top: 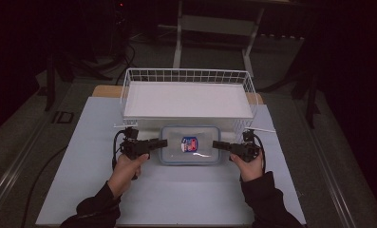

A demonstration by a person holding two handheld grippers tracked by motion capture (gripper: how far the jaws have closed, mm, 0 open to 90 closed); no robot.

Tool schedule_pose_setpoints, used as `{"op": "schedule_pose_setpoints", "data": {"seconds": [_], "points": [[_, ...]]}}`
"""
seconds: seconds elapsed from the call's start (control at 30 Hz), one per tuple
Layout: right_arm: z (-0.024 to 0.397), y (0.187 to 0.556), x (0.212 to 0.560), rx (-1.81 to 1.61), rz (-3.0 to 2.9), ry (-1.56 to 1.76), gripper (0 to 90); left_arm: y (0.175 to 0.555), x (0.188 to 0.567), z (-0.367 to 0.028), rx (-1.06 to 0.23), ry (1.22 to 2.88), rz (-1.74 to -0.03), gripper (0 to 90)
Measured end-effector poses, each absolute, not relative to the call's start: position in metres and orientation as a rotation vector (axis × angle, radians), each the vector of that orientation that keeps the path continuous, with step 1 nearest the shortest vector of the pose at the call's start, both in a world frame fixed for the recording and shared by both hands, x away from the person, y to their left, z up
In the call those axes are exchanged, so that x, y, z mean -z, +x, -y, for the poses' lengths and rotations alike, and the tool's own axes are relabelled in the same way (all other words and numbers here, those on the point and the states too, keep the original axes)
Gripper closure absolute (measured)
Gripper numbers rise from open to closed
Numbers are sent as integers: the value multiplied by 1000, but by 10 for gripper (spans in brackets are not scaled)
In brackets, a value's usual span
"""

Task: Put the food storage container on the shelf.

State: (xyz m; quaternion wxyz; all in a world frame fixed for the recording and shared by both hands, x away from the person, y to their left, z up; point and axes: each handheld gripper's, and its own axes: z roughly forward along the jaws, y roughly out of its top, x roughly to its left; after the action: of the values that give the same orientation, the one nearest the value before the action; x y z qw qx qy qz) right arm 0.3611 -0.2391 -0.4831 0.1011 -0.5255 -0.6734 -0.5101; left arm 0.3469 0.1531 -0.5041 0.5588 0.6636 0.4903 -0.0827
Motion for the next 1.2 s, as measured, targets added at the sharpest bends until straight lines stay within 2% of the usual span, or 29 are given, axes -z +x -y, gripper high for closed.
{"op": "schedule_pose_setpoints", "data": {"seconds": [0.47,0.67,0.7,0.73,0.8,0.93,0.97,1.03,1.2], "points": [[241,372,502,1489,1959,-1601,520,355,525,-149,195,1512,-1192,491],[240,371,504,1503,1981,-1620,506,354,529,-147,146,1500,-1159,492],[239,370,503,1516,2039,-1633,582,355,531,-146,136,1511,-1162,469],[238,368,499,1543,2088,-1625,600,355,532,-145,131,1504,-1157,463],[230,367,493,1529,2196,-1630,560,353,531,-144,90,1513,-1145,451],[227,367,491,1545,2252,-1629,551,351,528,-142,23,1527,-1141,433],[227,367,492,1556,2240,-1630,551,348,524,-138,-74,1554,-1130,433],[226,366,494,1597,2245,-1644,539,347,521,-135,-148,1567,-1119,434],[225,368,493,1615,2249,-1669,528,348,519,-130,-212,1544,-1141,444]]}}
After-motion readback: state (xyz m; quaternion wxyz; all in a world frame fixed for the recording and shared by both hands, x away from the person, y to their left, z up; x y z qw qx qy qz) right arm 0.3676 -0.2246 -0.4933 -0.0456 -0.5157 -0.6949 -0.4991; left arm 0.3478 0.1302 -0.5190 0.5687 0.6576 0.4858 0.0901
